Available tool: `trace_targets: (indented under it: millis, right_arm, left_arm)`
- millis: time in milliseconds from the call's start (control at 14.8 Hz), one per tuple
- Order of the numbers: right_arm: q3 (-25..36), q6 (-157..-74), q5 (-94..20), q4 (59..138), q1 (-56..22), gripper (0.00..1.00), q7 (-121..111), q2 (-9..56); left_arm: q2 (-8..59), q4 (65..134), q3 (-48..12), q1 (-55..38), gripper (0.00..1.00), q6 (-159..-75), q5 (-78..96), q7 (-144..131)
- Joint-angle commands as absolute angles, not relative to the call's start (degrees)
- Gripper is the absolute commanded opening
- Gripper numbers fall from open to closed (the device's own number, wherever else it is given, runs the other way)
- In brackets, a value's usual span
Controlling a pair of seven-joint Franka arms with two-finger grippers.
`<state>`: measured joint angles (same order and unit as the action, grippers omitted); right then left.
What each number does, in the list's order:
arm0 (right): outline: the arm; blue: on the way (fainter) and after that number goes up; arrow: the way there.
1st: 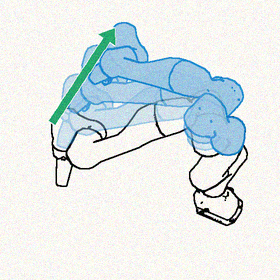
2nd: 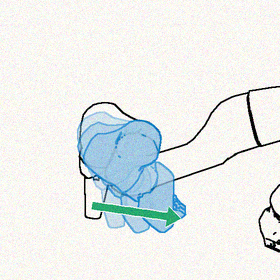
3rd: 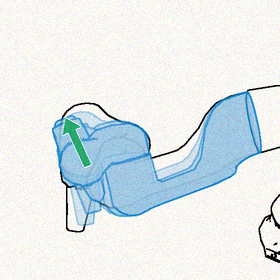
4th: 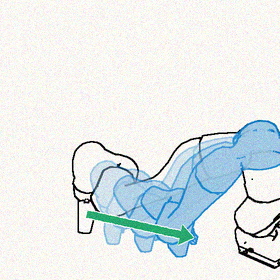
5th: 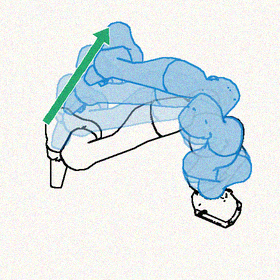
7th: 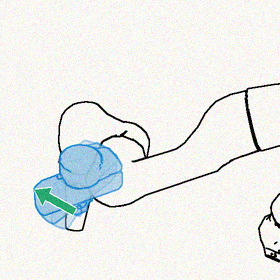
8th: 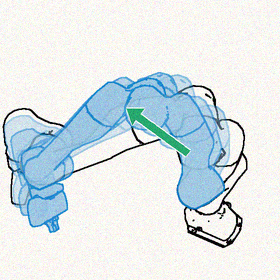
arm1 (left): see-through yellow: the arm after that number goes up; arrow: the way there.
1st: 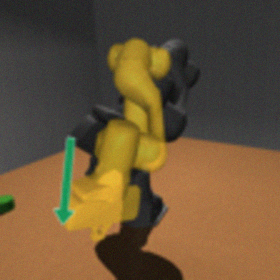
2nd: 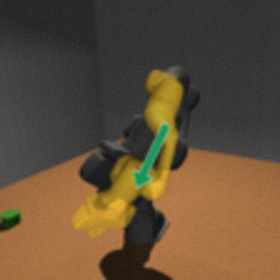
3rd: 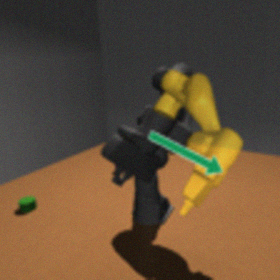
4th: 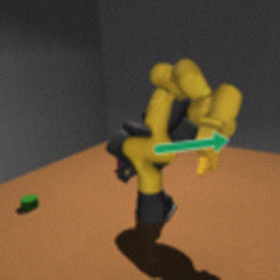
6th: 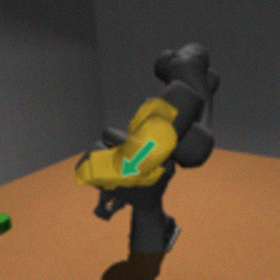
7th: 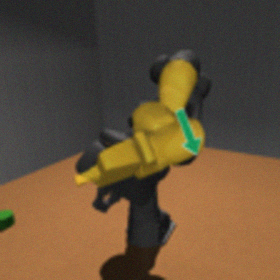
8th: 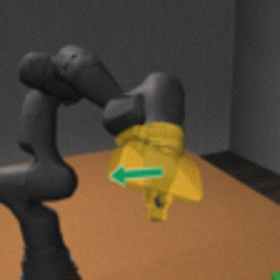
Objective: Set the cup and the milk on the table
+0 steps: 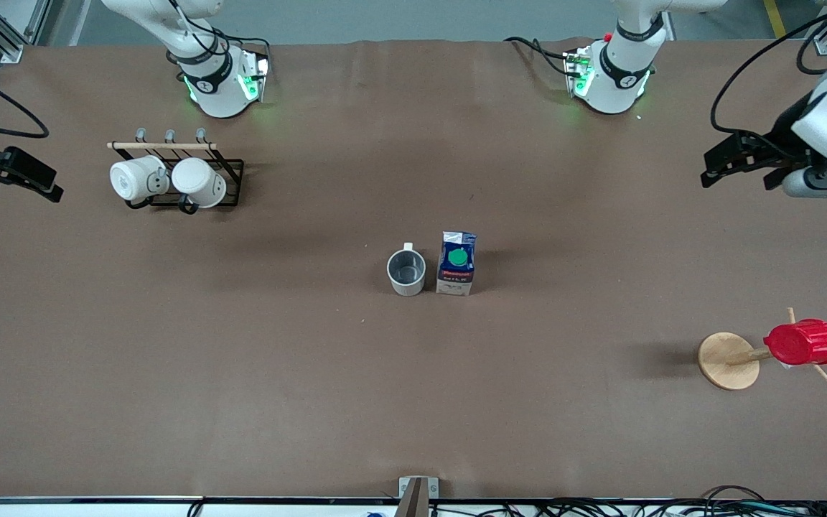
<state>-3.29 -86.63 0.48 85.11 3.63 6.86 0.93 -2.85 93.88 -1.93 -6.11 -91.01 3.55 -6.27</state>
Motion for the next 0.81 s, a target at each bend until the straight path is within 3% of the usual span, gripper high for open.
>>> trace_targets:
  millis: [0, 269, 741]
  right_arm:
    - [-3.8, -86.5, -0.8, 85.6, 4.7, 1.0, 6.2, 0.5]
    - [-3.5, -86.5, -0.8, 85.6, 4.7, 1.0, 4.8, 0.5]
    - [-3.5, -86.5, -0.8, 85.6, 4.7, 1.0, 4.8, 0.5]
  left_arm:
    - [-5.6, 98.3, -4.6, -5.9, 1.0, -94.7, 0.9, -9.0]
    - [-8.1, 102.2, -5.9, -4.7, 1.0, -97.8, 0.9, -8.4]
    - [-4.1, 95.3, -6.1, -3.3, 1.0, -95.6, 1.0, -6.6]
